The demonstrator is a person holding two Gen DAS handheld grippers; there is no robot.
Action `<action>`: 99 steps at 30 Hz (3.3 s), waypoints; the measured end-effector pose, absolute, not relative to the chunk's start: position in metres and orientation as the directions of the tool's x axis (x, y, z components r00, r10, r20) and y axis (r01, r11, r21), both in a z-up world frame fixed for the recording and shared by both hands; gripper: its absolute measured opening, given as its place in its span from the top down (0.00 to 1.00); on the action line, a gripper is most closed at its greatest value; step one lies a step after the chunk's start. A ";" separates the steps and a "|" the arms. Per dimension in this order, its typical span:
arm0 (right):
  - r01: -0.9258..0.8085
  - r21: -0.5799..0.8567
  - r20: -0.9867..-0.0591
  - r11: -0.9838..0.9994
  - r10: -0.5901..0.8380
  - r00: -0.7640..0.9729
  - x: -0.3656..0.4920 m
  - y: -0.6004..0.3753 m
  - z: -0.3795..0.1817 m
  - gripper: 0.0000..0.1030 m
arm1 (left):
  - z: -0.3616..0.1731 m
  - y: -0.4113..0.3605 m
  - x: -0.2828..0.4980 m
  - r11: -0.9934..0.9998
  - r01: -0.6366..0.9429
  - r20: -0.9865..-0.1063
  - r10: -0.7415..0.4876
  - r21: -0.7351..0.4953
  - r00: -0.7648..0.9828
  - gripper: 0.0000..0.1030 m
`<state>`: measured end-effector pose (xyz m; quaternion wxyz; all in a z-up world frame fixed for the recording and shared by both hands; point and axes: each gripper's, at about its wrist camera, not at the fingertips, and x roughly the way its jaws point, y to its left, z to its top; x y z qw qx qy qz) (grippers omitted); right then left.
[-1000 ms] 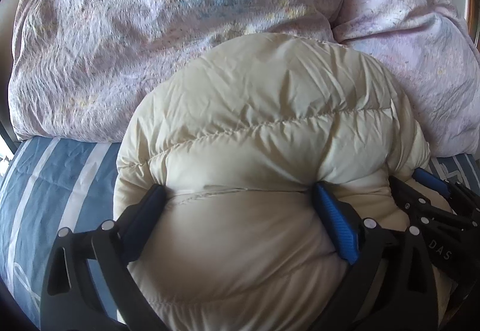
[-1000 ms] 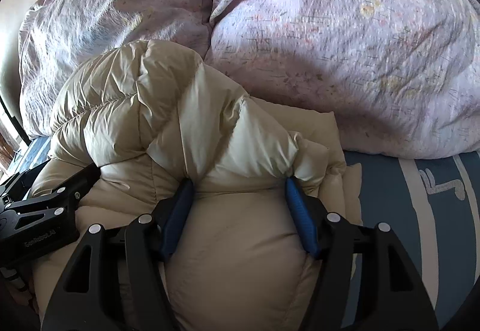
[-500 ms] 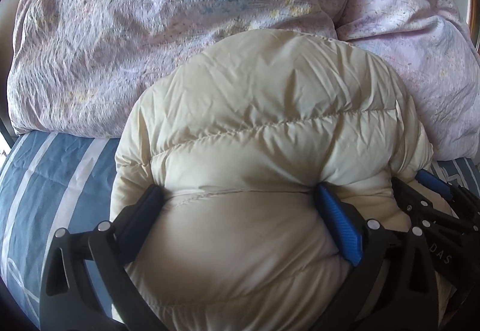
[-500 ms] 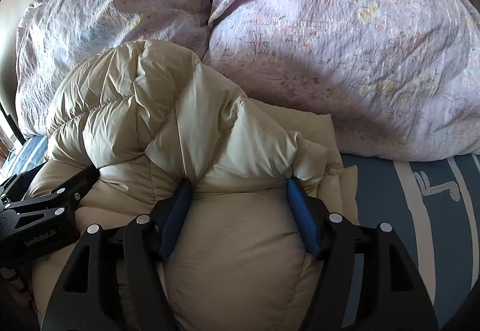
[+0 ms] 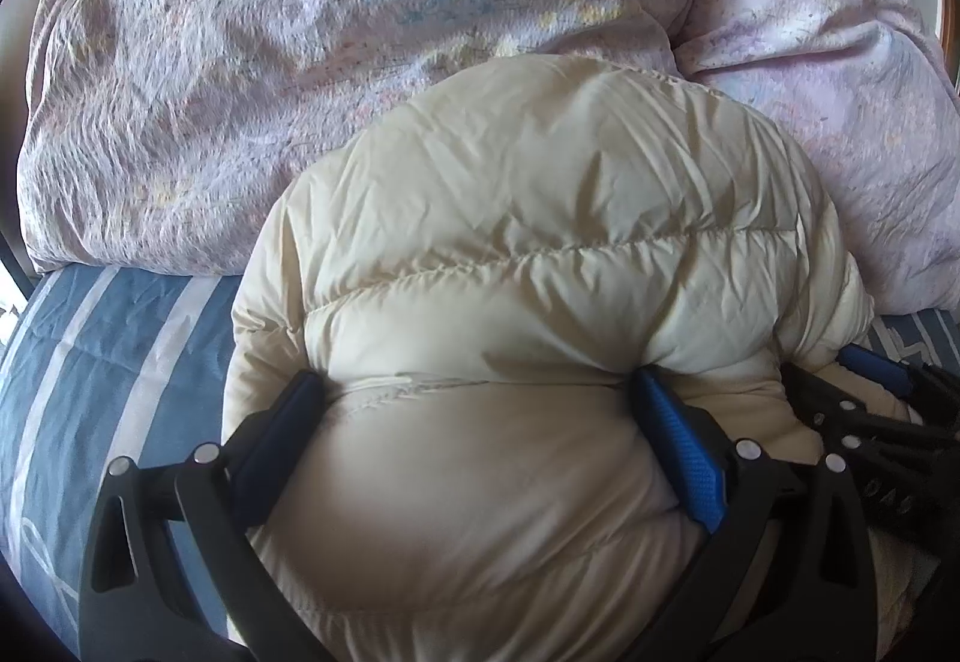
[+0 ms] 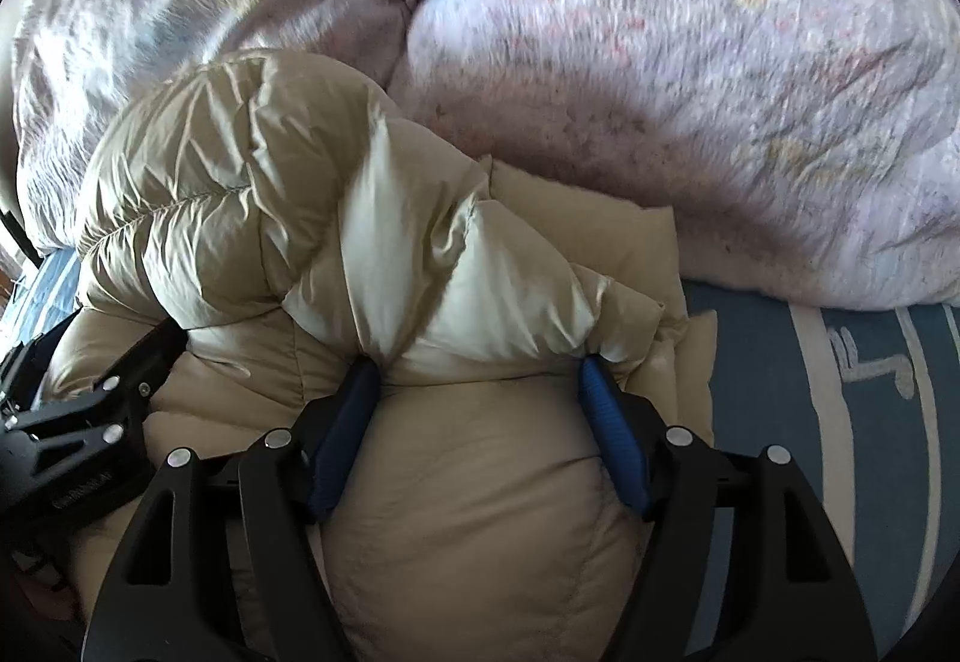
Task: Fold large clothes
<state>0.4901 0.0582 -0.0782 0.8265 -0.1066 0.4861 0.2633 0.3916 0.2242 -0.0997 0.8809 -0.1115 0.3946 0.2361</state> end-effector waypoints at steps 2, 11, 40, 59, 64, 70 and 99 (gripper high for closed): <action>-0.523 0.066 -0.904 0.850 0.272 0.329 0.497 0.058 -0.068 0.31 | -0.095 0.222 0.393 0.870 -0.493 -0.760 0.325 0.006 0.563 0.02; -0.465 -0.096 -0.846 0.880 0.174 0.505 0.408 -0.001 0.010 0.08 | -0.029 0.190 0.309 0.872 -0.489 -0.738 0.322 -0.012 0.593 0.02; -0.503 0.173 -0.812 0.847 0.411 0.414 0.233 -0.077 0.023 0.01 | 0.007 0.091 0.114 0.893 -0.439 -0.761 0.218 -0.097 0.612 0.02; -0.531 0.168 -0.823 0.830 0.415 0.388 0.226 -0.070 0.014 0.01 | -0.013 0.095 0.114 0.881 -0.450 -0.787 0.175 -0.143 0.592 0.02; -0.528 0.178 -0.820 0.830 0.422 0.387 0.226 -0.071 0.015 0.01 | -0.015 0.096 0.115 0.880 -0.449 -0.788 0.162 -0.157 0.594 0.02; -0.529 0.179 -0.821 0.829 0.422 0.385 0.227 -0.072 0.014 0.01 | -0.017 0.097 0.116 0.880 -0.443 -0.787 0.147 -0.172 0.600 0.02; -0.510 0.189 -0.825 0.839 0.418 0.381 0.225 -0.070 0.012 0.01 | -0.011 0.096 0.111 0.877 -0.384 -0.734 0.055 -0.288 0.676 0.03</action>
